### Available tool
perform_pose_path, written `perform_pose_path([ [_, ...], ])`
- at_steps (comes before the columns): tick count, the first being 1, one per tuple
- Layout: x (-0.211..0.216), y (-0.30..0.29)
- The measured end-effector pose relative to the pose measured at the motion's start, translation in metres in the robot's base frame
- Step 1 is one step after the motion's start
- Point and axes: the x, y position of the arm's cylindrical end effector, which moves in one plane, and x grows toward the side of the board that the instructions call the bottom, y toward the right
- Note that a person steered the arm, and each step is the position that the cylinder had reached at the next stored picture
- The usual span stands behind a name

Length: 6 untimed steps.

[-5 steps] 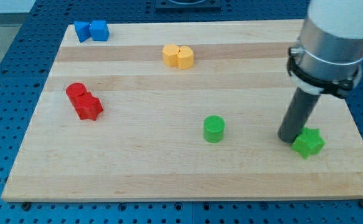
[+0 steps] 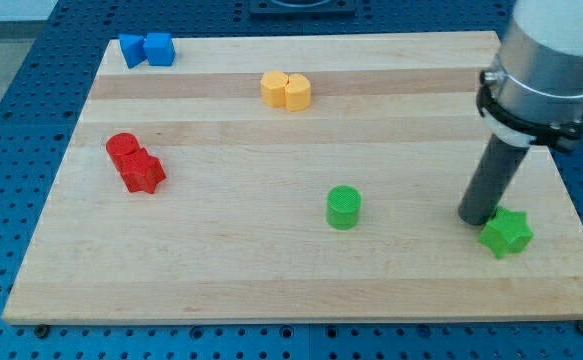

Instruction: Push the green circle to the bottom center

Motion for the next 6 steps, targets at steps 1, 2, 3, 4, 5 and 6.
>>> perform_pose_path([
  [1,0.005,0.011],
  [2,0.005,-0.008],
  [3,-0.021,-0.056],
  [4,-0.053,-0.104],
  [5,-0.046,-0.15],
  [6,-0.001,-0.152],
])
